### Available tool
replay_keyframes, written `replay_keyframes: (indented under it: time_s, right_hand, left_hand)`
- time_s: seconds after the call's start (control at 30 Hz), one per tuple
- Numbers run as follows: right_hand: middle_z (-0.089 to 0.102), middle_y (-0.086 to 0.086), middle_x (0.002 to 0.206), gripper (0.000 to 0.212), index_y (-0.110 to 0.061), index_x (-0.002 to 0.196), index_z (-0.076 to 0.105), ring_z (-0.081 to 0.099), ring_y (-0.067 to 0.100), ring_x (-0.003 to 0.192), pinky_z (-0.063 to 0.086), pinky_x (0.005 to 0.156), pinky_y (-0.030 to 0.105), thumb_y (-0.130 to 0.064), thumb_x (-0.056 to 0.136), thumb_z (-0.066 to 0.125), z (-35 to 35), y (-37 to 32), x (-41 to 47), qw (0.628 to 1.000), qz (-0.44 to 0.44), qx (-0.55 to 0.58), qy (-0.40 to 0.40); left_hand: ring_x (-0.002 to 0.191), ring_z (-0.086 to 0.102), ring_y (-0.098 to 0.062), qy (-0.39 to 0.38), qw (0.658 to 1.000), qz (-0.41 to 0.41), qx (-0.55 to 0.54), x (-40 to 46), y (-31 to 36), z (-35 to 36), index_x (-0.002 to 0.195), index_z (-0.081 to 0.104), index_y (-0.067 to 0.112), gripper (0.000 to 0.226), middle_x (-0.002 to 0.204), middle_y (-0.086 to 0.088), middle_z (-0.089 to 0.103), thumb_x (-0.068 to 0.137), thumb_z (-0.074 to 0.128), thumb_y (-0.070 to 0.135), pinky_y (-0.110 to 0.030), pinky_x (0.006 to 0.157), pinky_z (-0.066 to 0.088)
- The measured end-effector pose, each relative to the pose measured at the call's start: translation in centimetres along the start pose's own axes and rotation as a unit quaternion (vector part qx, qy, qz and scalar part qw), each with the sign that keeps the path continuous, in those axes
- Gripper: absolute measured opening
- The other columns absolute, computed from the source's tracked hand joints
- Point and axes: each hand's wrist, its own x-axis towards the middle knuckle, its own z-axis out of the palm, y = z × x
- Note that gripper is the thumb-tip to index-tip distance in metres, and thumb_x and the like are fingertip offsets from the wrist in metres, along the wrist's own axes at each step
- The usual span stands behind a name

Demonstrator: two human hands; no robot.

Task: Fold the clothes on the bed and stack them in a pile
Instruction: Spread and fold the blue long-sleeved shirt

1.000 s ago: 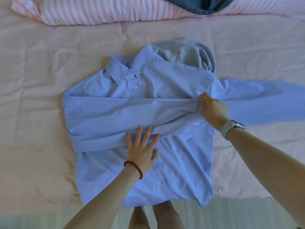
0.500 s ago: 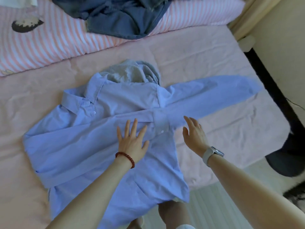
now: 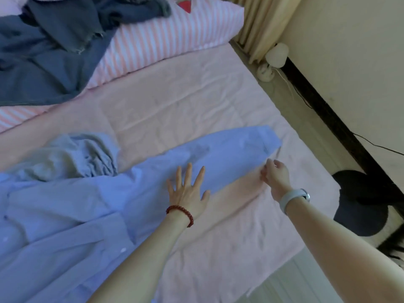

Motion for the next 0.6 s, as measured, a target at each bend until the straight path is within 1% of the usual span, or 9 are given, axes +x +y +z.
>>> replay_keyframes:
  time_s: [0.03,0.07,0.17,0.27,0.33,0.4,0.47,0.53,0.6]
  right_hand:
    - [0.044,0.006,0.071,0.009,-0.01,0.086,0.049,0.041,0.018,0.061,0.04,0.054,0.028,-0.014,0.091,0.042,-0.2,-0.7,1.5,0.999,0.018,0.039,-0.003]
    - [0.042,0.005,0.068,0.009,-0.011,0.084,0.047,0.038,0.017,0.057,0.035,0.05,0.027,-0.015,0.091,0.044,-0.3,-1.4,2.9,0.997,0.036,0.07,-0.007]
    - [0.047,0.005,0.069,0.019,-0.01,0.079,0.052,0.044,0.019,0.058,0.036,0.054,0.029,-0.024,0.092,0.052,-0.2,-2.7,5.8,0.987,0.084,0.135,-0.014]
    - [0.052,0.005,0.075,0.01,-0.013,0.079,0.052,0.05,0.021,0.066,0.041,0.061,0.03,-0.015,0.089,0.056,0.8,-3.7,6.2,0.981,0.103,0.165,0.012]
    - [0.045,0.0,0.07,0.022,-0.015,0.068,0.045,0.043,0.018,0.069,0.038,0.065,0.028,-0.007,0.086,0.052,1.7,-4.5,5.2,0.983,0.056,0.176,0.023]
    - [0.036,-0.005,0.063,0.027,-0.017,0.064,0.037,0.035,0.01,0.063,0.032,0.06,0.021,-0.006,0.085,0.049,2.8,-5.3,2.9,0.989,-0.033,0.143,0.023]
    - [0.033,-0.011,0.056,0.029,-0.017,0.061,0.035,0.032,0.004,0.054,0.031,0.052,0.015,-0.01,0.085,0.05,4.1,-6.0,-0.6,0.988,-0.127,0.082,0.001]
    - [0.036,-0.015,0.052,0.031,-0.019,0.06,0.039,0.033,0.0,0.051,0.031,0.05,0.012,-0.013,0.088,0.051,5.7,-6.1,-4.8,0.977,-0.204,0.029,-0.053]
    - [0.039,-0.015,0.05,0.03,-0.028,0.065,0.048,0.034,0.0,0.049,0.031,0.049,0.01,-0.011,0.089,0.053,7.8,-5.6,-10.0,0.958,-0.258,0.0,-0.124]
  left_hand:
    - [0.14,-0.022,-0.03,-0.009,1.0,-0.01,0.004,1.4,0.9,0.4,0.145,-0.011,0.038,0.064,0.154,0.0,-0.024,0.094,0.025,0.052,-0.057,0.11,-0.005]
    - [0.139,-0.024,-0.03,-0.018,1.0,-0.019,0.013,2.5,1.6,0.9,0.145,-0.013,0.039,0.064,0.153,0.0,-0.025,0.094,0.023,0.053,-0.058,0.109,-0.006]
    - [0.138,-0.026,-0.03,-0.052,0.996,-0.04,0.067,4.0,2.1,2.0,0.142,-0.019,0.04,0.064,0.152,0.001,-0.027,0.092,0.017,0.057,-0.059,0.108,-0.006]
    - [0.138,-0.026,-0.028,-0.069,0.994,-0.038,0.071,4.2,1.7,1.9,0.141,-0.02,0.042,0.063,0.152,0.003,-0.028,0.092,0.017,0.058,-0.056,0.109,-0.006]
    - [0.141,-0.018,-0.024,-0.046,0.998,-0.027,0.017,3.9,1.5,0.9,0.146,-0.001,0.04,0.06,0.156,0.003,-0.016,0.094,0.026,0.051,-0.049,0.112,-0.002]
    - [0.142,0.01,-0.023,0.037,0.988,-0.019,-0.147,3.2,1.2,-0.5,0.141,0.036,0.025,0.047,0.154,-0.006,0.018,0.095,0.043,0.033,-0.035,0.113,0.011]
    - [0.126,0.043,-0.024,0.126,0.933,-0.047,-0.334,1.7,0.4,-2.3,0.12,0.058,0.007,0.029,0.132,-0.011,0.05,0.092,0.053,0.012,-0.023,0.102,0.028]
    - [0.105,0.054,-0.018,0.153,0.852,-0.123,-0.485,-0.5,-1.3,-4.2,0.108,0.06,0.007,0.018,0.116,-0.01,0.06,0.093,0.051,0.006,-0.024,0.089,0.038]
    - [0.087,0.061,-0.014,0.143,0.751,-0.179,-0.619,-3.6,-4.0,-6.1,0.104,0.058,0.011,0.015,0.103,-0.008,0.063,0.096,0.046,0.009,-0.03,0.077,0.044]
